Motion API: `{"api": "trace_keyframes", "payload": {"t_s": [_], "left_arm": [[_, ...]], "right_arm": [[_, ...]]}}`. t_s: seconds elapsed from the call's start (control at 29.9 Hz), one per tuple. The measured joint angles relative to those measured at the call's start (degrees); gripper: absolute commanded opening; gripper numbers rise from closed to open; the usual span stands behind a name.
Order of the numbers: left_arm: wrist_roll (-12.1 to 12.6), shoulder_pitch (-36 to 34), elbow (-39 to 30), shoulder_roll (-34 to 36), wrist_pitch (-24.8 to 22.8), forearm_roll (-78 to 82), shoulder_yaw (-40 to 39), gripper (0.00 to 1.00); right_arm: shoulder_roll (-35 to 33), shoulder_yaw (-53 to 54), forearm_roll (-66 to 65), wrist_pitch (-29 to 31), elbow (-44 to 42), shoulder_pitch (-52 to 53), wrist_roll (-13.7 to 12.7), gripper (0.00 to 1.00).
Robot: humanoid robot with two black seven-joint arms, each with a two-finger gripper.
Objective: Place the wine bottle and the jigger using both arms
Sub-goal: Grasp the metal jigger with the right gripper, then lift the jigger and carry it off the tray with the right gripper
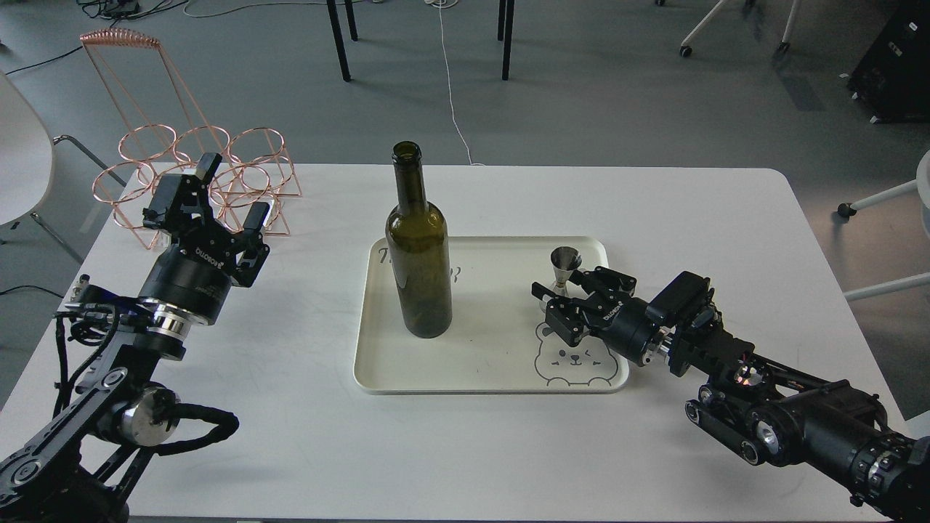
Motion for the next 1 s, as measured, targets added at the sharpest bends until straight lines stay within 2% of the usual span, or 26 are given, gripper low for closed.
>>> {"api": "trace_keyframes", "payload": {"t_s": [0.13,0.17,0.23,0.37,0.73,1.0], "left_arm": [[-0.01,-0.01,-0.09,-0.14,0.02,0.01,0.00,0.98],[-0.01,-0.02,-0.09,-0.16,0.02,0.02,-0.01,0.98],[-0.02,-0.02,-0.09,-0.18,0.03,0.03,0.00,0.98],[-0.02,-0.10,-0.10,-0.19,0.03,0.03,0.00,0.98],[-0.03,-0.10,-0.16,-0.18,0.03,0.04,-0.08,0.98],[-0.03,-0.10,-1.02,-0.19,0.03,0.04,-0.01,0.98]], "right_arm": [[0.02,0.10,0.18,0.01,-0.59,0.33,0.00,0.35],[0.02,0.11,0.22,0.01,-0.61,0.42,0.00,0.32],[0.02,0.11,0.30,0.01,-0.63,0.48,0.00,0.18],[-0.20,0.68,0.72,0.01,-0.63,0.55,0.00,0.12],[-2.75,5.32,1.04,0.01,1.62,0.64,0.00,0.11],[-8.82,11.78,2.17,0.01,3.68,0.35,0.02,0.12]]}}
